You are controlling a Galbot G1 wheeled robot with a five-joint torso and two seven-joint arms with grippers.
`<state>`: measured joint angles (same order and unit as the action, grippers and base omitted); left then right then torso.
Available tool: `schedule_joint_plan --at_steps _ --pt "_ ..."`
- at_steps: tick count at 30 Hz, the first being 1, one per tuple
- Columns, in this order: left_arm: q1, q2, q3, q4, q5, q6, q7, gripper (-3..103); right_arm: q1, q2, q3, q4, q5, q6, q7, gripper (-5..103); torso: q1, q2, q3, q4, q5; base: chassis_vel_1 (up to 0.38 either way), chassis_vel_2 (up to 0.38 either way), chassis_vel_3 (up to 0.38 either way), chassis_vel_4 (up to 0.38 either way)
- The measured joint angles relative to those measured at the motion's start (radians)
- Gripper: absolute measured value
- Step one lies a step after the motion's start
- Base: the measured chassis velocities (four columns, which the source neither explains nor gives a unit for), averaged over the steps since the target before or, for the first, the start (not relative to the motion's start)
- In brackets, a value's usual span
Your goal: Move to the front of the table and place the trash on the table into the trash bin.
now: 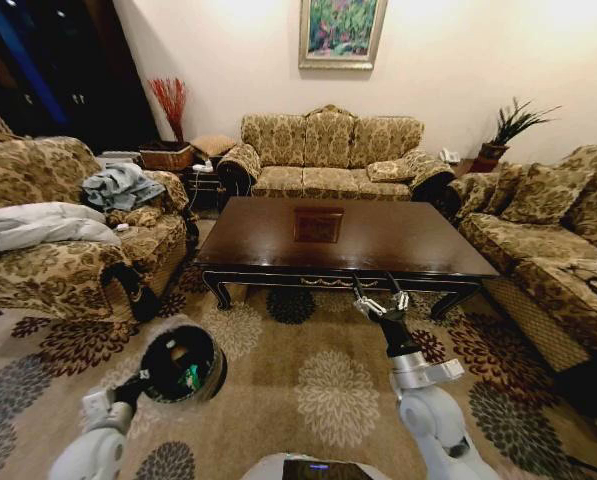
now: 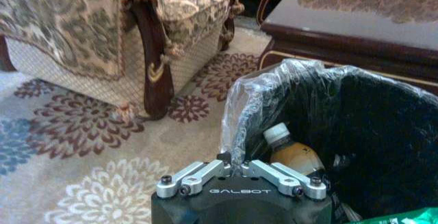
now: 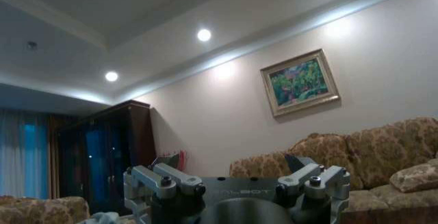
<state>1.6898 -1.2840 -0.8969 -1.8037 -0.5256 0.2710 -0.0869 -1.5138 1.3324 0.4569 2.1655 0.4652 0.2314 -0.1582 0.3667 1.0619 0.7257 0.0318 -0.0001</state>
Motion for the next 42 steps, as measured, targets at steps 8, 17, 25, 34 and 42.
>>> schedule_joint_plan --at_steps 8,17,25,34,42 --pt "-0.092 -0.01 0.054 0.284 0.021 -0.154 0.062 1 -0.03 0.006 -0.015 0.008 -0.044 0.008 0.022 100 -0.002 0.001 -0.001 0.0004 -0.0002 -0.005 0.008 0.007 -0.004" --pt "-0.191 -0.042 0.052 0.546 0.024 -0.31 0.136 1 -0.015 -0.025 -0.047 -0.012 -0.055 -0.005 0.042 100 -0.001 0.001 -0.001 0.0005 -0.0003 0.0 0.0 0.0 0.0" --pt "-0.322 -0.053 0.066 0.761 0.036 -0.354 0.164 1 -0.029 -0.027 -0.043 -0.021 -0.057 -0.006 0.039 100 -0.002 0.001 -0.001 0.0 -0.0003 0.0 0.0 0.0 0.0" --pt "-0.457 -0.052 0.071 1.032 0.184 -0.423 0.166 1 -0.055 -0.032 -0.018 -0.012 -0.058 -0.004 0.04 100 -0.002 0.001 -0.001 0.0006 0.0 0.0 0.0 0.0 0.0" --pt "-0.574 -0.056 0.057 1.204 0.247 -0.49 0.16 1 -0.078 -0.024 -0.011 -0.008 -0.061 0.003 0.036 100 -0.002 0.001 -0.001 0.0006 -0.0002 0.0 0.0 0.0 0.0"
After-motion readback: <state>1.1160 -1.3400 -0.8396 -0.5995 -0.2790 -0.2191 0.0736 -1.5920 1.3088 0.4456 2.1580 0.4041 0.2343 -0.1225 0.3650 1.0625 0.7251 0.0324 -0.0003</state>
